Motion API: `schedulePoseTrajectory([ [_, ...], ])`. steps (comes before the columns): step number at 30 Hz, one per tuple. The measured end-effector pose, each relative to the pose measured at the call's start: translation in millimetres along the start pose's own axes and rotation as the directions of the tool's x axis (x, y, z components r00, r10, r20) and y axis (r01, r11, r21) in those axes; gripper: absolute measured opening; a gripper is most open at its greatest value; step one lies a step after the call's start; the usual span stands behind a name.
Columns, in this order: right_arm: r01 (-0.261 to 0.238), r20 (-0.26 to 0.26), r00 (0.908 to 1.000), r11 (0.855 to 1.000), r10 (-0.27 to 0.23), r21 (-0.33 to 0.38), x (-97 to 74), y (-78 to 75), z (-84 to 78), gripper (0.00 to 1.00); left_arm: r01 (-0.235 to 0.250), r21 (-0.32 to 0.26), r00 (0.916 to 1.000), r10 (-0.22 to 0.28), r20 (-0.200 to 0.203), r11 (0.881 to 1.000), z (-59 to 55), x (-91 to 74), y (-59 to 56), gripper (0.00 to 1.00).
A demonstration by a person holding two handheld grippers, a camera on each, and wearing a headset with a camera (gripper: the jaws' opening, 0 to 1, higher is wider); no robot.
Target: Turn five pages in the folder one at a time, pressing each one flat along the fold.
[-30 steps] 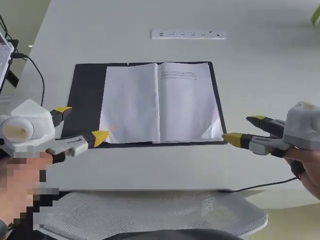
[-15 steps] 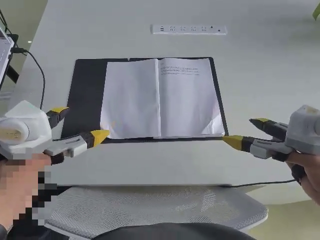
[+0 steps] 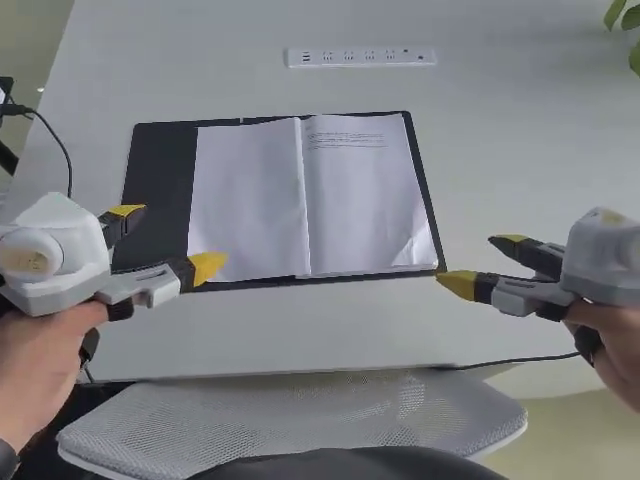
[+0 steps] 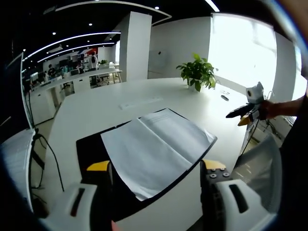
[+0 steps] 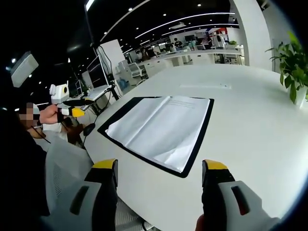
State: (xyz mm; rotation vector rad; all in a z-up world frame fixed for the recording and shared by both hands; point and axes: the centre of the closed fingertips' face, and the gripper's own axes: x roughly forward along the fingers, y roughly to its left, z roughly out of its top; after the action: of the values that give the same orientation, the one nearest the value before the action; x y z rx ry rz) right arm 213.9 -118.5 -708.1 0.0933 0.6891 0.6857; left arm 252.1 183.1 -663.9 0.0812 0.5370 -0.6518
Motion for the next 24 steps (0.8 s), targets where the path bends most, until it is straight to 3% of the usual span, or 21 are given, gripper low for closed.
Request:
schedulePoseTrajectory([
  [7,0.016,0.010,0.9998,1.000,-0.016,0.013,-5.9,-2.0,0.9,0.70,0.076,0.061,0.9971,-0.076,0.004,0.995,22.1,27.0,-21.9,0.73],
  [13,0.024,0.019,0.9995,0.999,-0.025,0.021,-10.9,-2.9,3.4,0.71,0.124,0.091,0.9921,-0.125,0.003,0.988,33.2,45.7,-38.9,0.73],
  [24,0.032,0.041,0.9986,0.999,-0.033,0.031,-15.8,3.0,9.2,0.71,0.212,0.147,0.9772,-0.210,-0.031,0.966,35.6,80.2,-76.8,0.71],
])
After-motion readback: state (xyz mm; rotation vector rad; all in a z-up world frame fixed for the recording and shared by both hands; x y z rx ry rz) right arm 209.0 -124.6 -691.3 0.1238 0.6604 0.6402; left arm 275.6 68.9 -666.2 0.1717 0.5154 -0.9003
